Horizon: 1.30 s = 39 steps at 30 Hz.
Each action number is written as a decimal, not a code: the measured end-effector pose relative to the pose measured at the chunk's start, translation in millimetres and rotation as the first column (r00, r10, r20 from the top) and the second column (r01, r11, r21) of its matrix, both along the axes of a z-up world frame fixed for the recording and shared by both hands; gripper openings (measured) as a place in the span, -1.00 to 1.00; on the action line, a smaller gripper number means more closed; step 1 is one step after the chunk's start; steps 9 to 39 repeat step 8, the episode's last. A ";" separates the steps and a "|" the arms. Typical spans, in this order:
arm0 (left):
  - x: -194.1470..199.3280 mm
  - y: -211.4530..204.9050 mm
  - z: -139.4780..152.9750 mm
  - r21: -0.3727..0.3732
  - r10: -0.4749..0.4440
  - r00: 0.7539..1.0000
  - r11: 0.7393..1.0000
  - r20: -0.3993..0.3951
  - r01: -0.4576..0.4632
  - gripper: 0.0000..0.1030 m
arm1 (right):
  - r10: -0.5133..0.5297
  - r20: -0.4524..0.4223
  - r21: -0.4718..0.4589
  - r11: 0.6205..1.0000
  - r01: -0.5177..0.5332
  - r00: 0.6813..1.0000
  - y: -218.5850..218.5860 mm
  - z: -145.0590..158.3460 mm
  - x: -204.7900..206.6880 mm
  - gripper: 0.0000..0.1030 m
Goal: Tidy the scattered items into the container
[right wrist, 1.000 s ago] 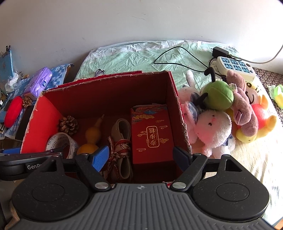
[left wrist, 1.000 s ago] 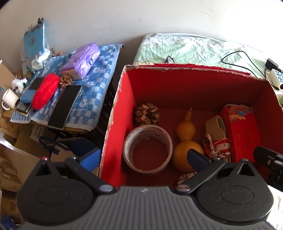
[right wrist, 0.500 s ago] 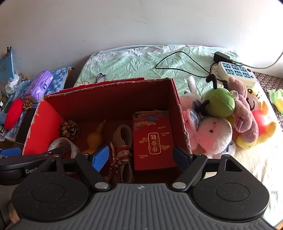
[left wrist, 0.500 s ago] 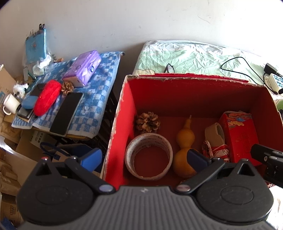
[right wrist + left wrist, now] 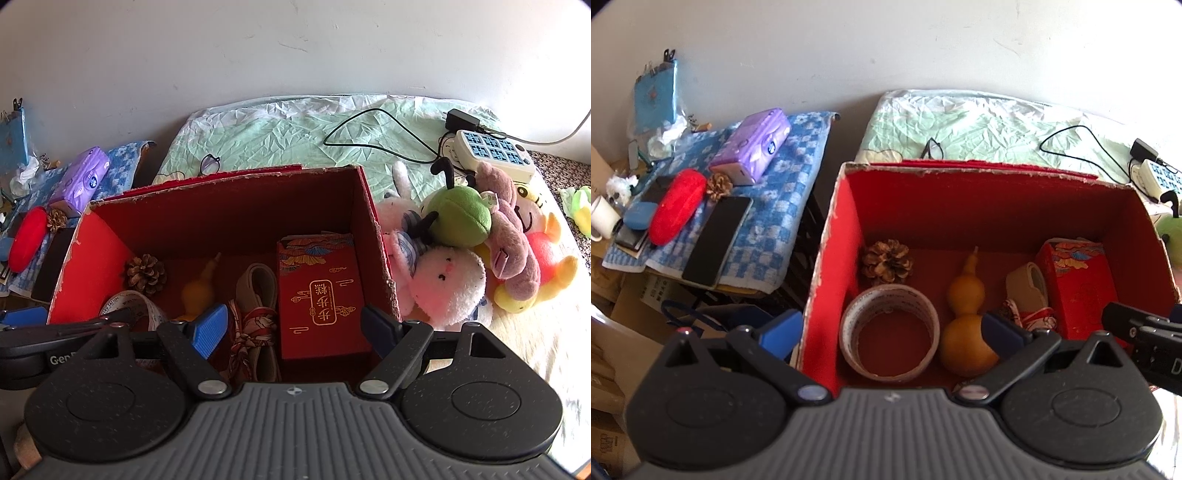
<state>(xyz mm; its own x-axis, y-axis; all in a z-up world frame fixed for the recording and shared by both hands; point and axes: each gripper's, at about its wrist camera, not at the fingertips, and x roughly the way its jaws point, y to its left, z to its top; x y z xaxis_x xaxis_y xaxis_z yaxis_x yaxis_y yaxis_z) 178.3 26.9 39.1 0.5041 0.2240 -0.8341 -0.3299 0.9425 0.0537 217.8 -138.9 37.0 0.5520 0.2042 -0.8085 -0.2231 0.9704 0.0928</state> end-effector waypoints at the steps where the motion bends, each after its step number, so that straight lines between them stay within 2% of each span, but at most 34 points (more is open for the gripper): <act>1: -0.5 1.5 0.7 -0.011 0.004 1.000 1.000 0.009 -0.004 0.98 | -0.002 0.000 0.001 1.000 0.002 1.000 -0.2 -0.1 -0.1 0.58; 5: -2.2 7.3 2.3 -0.045 0.018 0.999 0.999 0.033 -0.017 0.98 | -0.014 -0.002 0.003 1.000 0.014 1.000 -1.7 0.2 -1.5 0.58; 39: -0.5 6.6 1.2 -0.031 0.024 1.000 0.999 0.021 -0.023 0.98 | -0.017 -0.004 0.002 1.000 0.017 1.000 -1.7 0.5 -2.8 0.58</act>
